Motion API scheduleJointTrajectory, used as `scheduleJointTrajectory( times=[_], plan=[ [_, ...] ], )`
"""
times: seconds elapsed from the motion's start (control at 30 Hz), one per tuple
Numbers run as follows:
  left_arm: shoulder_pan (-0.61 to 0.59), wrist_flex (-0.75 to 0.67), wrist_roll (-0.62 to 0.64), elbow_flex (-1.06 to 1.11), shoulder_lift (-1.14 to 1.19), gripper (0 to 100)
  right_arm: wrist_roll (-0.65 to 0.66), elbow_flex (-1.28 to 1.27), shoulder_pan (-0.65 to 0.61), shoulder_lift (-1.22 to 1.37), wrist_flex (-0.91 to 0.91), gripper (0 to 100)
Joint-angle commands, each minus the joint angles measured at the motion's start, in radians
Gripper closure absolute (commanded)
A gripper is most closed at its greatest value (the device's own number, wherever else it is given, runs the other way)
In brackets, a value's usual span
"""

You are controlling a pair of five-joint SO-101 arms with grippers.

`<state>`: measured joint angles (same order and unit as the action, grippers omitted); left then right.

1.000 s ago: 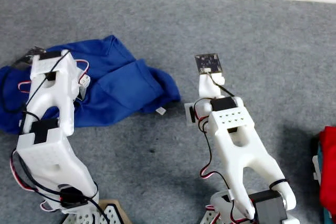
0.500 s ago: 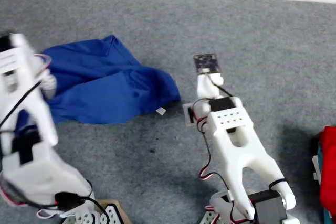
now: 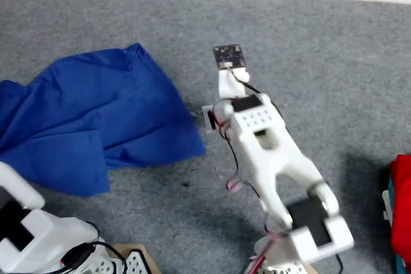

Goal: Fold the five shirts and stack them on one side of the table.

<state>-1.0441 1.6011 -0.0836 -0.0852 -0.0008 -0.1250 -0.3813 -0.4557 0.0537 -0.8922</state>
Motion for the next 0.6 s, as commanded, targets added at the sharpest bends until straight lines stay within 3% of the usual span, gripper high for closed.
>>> scheduleJointTrajectory(
  times=[0.0, 0.17, 0.33, 0.57],
  plan=[
    [-0.054, -0.040, -0.009, -0.002, -0.044, 99, 0.002, 0.142, -0.036, 0.102, -0.093, 83.6],
    [-0.038, -0.114, -0.008, 0.076, -0.044, 99, 0.063, 0.114, -0.180, 0.079, -0.165, 83.4],
    [-0.031, -0.183, -0.008, 0.159, -0.044, 99, 0.064, 0.036, -0.202, 0.054, -0.122, 73.1],
    [-0.031, -0.204, -0.008, 0.185, -0.044, 99, 0.071, -0.019, -0.305, -0.030, -0.151, 72.4]
  ],
)
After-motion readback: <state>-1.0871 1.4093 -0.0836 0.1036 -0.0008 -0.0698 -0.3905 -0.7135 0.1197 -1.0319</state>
